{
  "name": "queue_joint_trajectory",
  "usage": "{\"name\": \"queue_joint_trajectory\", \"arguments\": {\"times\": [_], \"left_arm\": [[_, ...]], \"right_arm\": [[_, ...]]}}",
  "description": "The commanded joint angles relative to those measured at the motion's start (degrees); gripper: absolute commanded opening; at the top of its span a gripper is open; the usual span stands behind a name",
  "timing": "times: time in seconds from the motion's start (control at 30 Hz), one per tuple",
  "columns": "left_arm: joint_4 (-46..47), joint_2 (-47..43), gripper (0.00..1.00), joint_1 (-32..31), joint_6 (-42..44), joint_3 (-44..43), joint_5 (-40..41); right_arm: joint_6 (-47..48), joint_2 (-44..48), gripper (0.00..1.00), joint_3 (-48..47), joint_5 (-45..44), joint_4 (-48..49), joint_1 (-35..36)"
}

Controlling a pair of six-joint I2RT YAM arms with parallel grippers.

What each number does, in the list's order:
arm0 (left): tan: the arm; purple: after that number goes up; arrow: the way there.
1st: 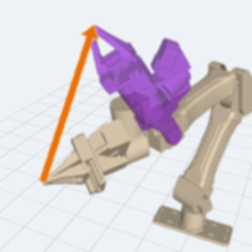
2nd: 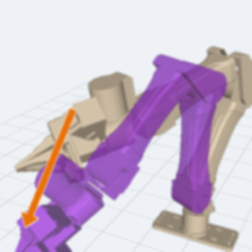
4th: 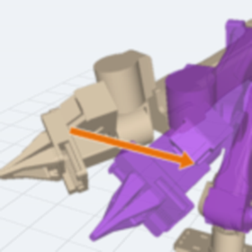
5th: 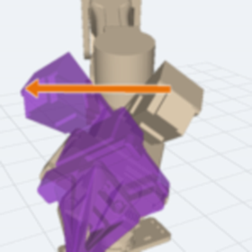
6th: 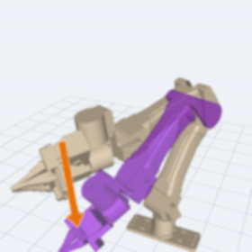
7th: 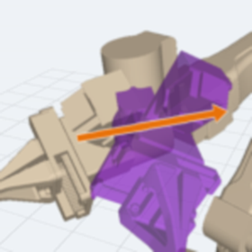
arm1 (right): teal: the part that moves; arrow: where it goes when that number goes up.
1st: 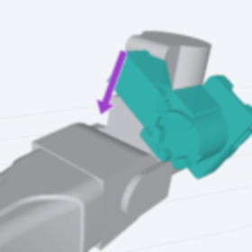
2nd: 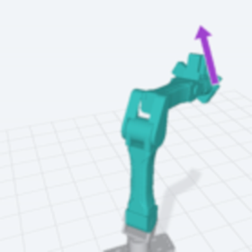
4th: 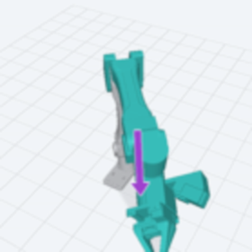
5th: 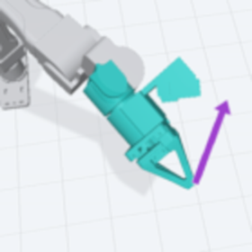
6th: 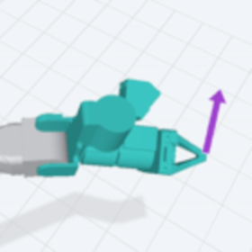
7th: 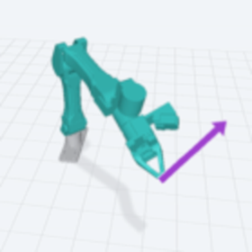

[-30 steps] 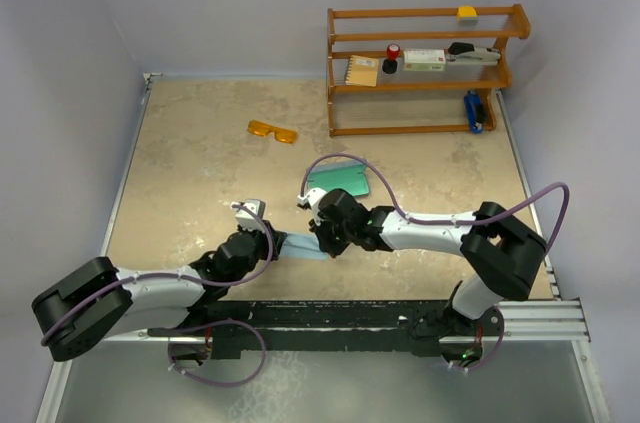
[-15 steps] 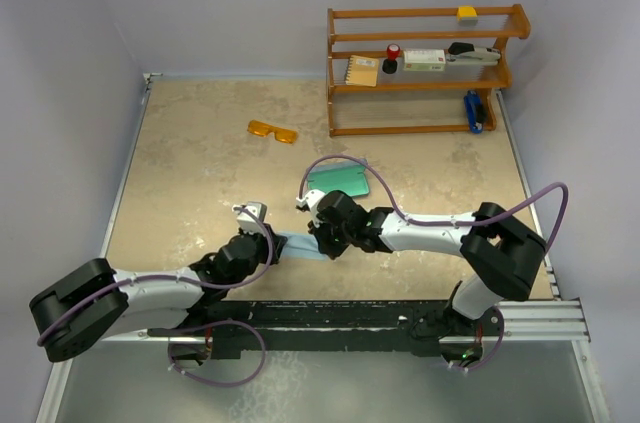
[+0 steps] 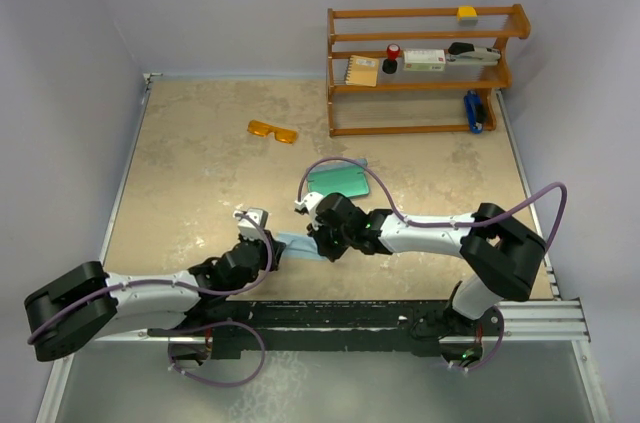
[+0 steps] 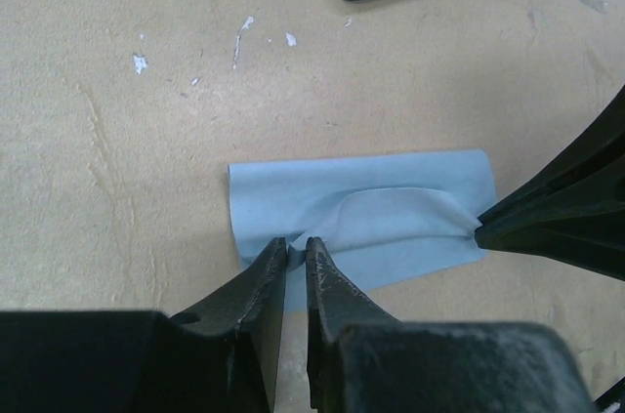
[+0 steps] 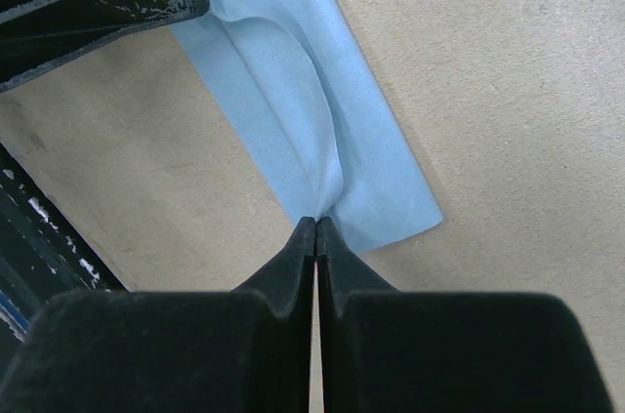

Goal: Organize the sunglasses
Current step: Fold the glasses cleaning cloth at the center of the board.

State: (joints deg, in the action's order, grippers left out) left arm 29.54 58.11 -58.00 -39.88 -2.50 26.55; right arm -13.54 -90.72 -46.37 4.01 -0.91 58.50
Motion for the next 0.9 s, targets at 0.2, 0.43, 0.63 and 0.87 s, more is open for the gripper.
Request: {"name": "queue_joint_trajectory", "arguments": {"times": [0.2, 0.43, 0.63, 0.87], "left_arm": [[-5.21, -3.92, 0.09, -2.99, -1.50, -1.28, 6.49], [-6.45, -4.81, 0.06, -3.34, -1.47, -1.53, 7.03], [-5.87, -3.93, 0.06, -3.95, -1.41, -1.89, 6.42], [-6.94, -4.57, 0.06, -4.90, -1.66, -2.20, 6.53]], "right_arm": [[-0.62, 1.50, 0.00, 1.36, -0.56, 0.69, 0.56], [-0.56, 2.07, 0.00, 1.37, -0.94, 0.38, 0.56], [-0.57, 2.46, 0.02, 1.56, -0.10, 0.37, 0.65], [-0.67, 3.14, 0.07, 1.60, 0.75, 0.04, 0.78]]}}
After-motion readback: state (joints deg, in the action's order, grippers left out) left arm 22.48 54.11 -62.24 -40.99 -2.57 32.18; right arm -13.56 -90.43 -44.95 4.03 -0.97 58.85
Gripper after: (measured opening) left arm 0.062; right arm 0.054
